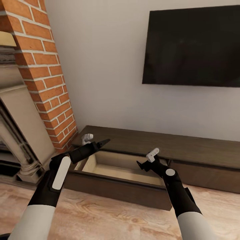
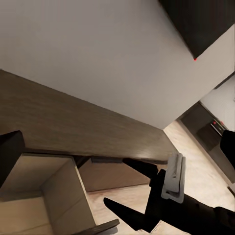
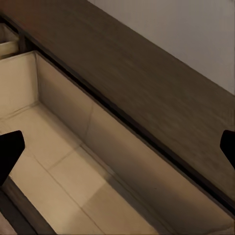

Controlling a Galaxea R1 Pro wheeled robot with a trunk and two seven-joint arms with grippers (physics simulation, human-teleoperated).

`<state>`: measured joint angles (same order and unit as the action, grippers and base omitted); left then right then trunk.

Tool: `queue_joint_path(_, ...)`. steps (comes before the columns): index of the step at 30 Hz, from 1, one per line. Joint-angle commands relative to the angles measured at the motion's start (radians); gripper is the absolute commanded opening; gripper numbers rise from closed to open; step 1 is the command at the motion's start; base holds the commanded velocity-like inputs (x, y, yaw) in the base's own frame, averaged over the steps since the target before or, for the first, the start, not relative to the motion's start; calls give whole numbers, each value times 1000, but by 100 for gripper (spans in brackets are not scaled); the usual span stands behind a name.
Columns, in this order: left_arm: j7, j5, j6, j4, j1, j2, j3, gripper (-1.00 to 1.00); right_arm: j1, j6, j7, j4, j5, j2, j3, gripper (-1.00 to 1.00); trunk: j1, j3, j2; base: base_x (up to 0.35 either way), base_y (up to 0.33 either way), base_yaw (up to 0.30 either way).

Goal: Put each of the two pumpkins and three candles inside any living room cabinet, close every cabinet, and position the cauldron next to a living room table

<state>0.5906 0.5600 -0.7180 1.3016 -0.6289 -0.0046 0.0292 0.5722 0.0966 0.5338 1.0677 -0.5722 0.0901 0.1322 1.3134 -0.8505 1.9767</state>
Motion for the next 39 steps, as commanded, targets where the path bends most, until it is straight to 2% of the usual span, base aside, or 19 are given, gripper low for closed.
queue_joint_path(1,0,0,0,0,0,0,-1,100,0,0,0,0,0,0,0,100,0,1,0,0,0,282)
queue_joint_path(39,0,0,0,-2,0,-1,-2,100,-5,0,3,-5,-3,0,-2,100,0,30,0,0,0,276)
